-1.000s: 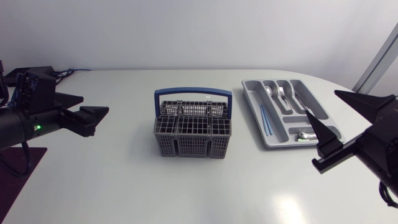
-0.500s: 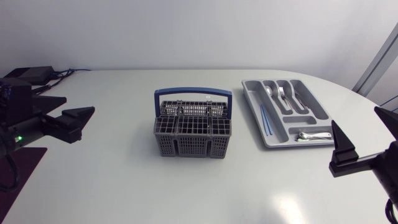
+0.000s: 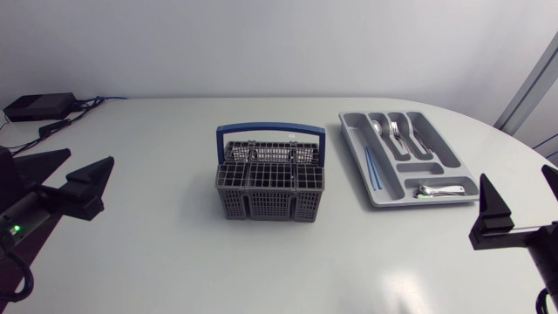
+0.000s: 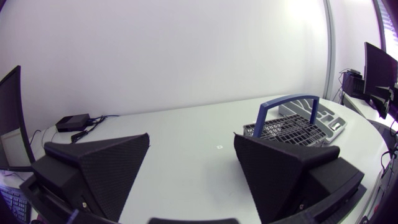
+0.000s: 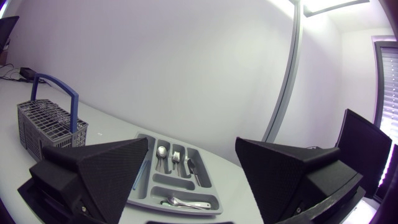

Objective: Unload the cutlery basket into the drawer organizer.

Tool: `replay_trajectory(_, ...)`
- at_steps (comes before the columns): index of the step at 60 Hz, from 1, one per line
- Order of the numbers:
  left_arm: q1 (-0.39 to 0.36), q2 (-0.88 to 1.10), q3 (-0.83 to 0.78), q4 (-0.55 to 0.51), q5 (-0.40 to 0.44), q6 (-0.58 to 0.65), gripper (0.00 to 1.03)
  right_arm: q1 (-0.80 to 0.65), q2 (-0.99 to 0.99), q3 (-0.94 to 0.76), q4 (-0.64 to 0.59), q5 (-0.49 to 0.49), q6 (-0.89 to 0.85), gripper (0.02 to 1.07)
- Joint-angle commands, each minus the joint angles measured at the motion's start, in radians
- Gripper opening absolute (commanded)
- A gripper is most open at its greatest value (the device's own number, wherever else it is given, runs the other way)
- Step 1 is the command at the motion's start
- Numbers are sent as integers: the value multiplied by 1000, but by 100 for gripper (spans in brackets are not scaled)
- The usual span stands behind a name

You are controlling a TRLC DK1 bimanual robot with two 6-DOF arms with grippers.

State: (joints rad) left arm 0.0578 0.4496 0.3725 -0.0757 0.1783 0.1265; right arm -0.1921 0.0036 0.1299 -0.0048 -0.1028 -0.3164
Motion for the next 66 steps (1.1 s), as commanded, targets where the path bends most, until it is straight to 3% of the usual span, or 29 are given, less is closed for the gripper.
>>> replay_trajectory(1,-8,-43,-55,16,-16,-34,99,20,-6,-31,-10,13,56,103)
replay_trajectory(48,-58,-450,-373,76,-178,-126,99,192,-4,-130,5,103,316,103)
replay_trajectory(66,-58,-450,-373,76,-178,-126,99,192,-4,-130,5,103,316,103)
